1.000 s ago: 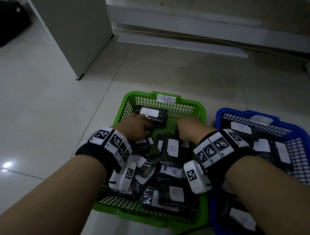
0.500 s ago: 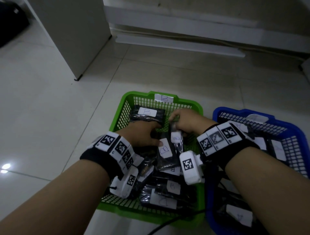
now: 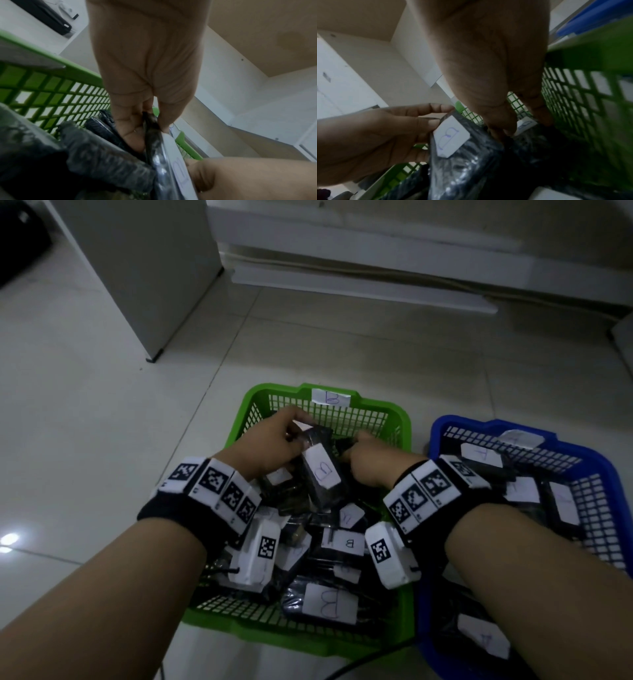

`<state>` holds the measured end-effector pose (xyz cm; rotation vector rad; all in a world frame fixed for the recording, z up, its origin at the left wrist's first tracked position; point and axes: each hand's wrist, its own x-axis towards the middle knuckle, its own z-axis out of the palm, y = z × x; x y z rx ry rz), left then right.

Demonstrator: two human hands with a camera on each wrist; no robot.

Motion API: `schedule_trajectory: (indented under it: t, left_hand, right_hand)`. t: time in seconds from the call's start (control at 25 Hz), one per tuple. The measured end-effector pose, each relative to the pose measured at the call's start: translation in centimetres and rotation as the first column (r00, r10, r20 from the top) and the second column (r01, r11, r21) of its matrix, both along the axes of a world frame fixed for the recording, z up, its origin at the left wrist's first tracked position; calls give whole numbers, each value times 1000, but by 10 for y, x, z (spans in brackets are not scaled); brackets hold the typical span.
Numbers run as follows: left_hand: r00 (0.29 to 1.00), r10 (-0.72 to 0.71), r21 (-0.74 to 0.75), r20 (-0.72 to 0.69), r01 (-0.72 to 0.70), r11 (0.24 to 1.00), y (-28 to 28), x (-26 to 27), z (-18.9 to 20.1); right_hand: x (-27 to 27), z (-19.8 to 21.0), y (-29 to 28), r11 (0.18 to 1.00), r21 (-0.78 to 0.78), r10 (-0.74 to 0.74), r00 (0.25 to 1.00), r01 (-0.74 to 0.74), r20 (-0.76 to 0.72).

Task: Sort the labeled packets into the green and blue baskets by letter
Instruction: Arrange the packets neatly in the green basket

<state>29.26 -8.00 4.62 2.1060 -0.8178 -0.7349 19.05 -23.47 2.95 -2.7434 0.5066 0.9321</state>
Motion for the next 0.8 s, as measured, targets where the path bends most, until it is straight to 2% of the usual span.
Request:
schedule_trajectory:
  t: [0.08,0.16,0.24,0.32,0.36,0.44,0.52,0.68,0.8]
  left_hand:
    - [996,84,-71,-19,-85,994,0,2,-1]
    - [992,122,-101,-14,-123,987,-3,2,0]
    - [989,142,-125,-38,-146,981,-9,-1,-1]
    - [988,147,-150,-45,-152,977,-14,-6,-2]
    - [990,143,-140,-6,-142,980,-16,-8,-3]
    - [982,116,-68,148,-107,992,-19,-12,-5]
    - [979,37,27,198,-43,999,-21,-16,-6]
    - [981,-188,255,36,173,951,-30,-22,-5]
    - [962,-273,344,-23,264,901,-44,-29,-4]
  right_hand:
    - [1,7,3,999,-39,-6,1000,5,-25]
    - [3,18,2,995,-17,-93,991,95,98]
    - [1,29,2,957,184,-270,924,226,272]
    - [-6,37,3,870,406,-416,858,279,300]
    - [-8,39,2,859,420,-434,852,293,293]
    - [-8,40,-3,900,253,-418,866,354,276]
    - [-7,42,-6,924,61,-383,905,378,185]
    - [-4,36,-7,933,-2,-354,919,360,171]
    - [-6,30,-4,973,-53,-223,975,224,25]
